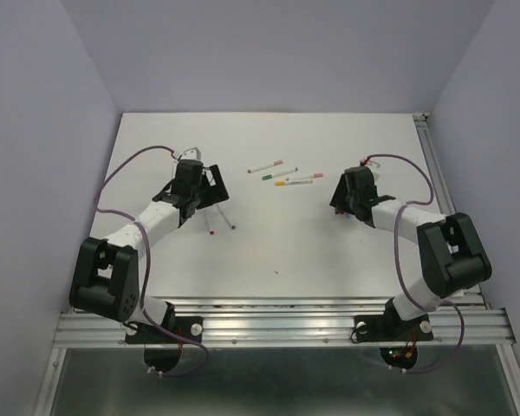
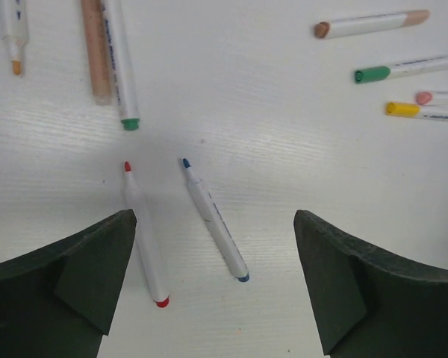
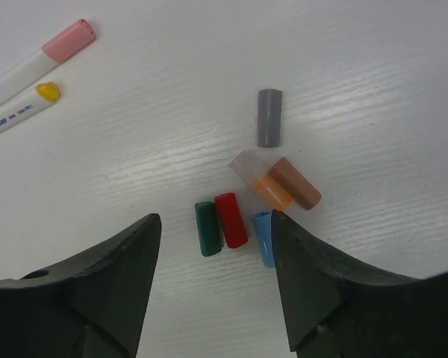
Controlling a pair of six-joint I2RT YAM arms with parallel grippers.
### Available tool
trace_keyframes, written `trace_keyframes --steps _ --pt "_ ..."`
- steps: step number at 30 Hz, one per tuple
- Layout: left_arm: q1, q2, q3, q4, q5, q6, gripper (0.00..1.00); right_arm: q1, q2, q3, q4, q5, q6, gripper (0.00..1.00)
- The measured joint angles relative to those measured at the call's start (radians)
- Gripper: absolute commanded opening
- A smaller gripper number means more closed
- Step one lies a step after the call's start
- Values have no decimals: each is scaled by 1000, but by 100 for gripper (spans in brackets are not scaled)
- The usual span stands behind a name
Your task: Open the pen caps
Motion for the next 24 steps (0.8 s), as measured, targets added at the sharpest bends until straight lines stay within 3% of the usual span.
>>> trace_keyframes --steps 3,12,19,24 --pt "0 -2 28 34 69 52 99 0 -35 1 -28 -19 0 100" --pt "0 79 209 97 275 204 99 0 -296 1 -51 -100 -18 100" --pt "-3 432 633 8 370 454 99 0 -419 -24 -63 -172 -54 100" --pt "-16 582 814 -92 392 612 99 0 -436 -32 -109 -179 -65 100"
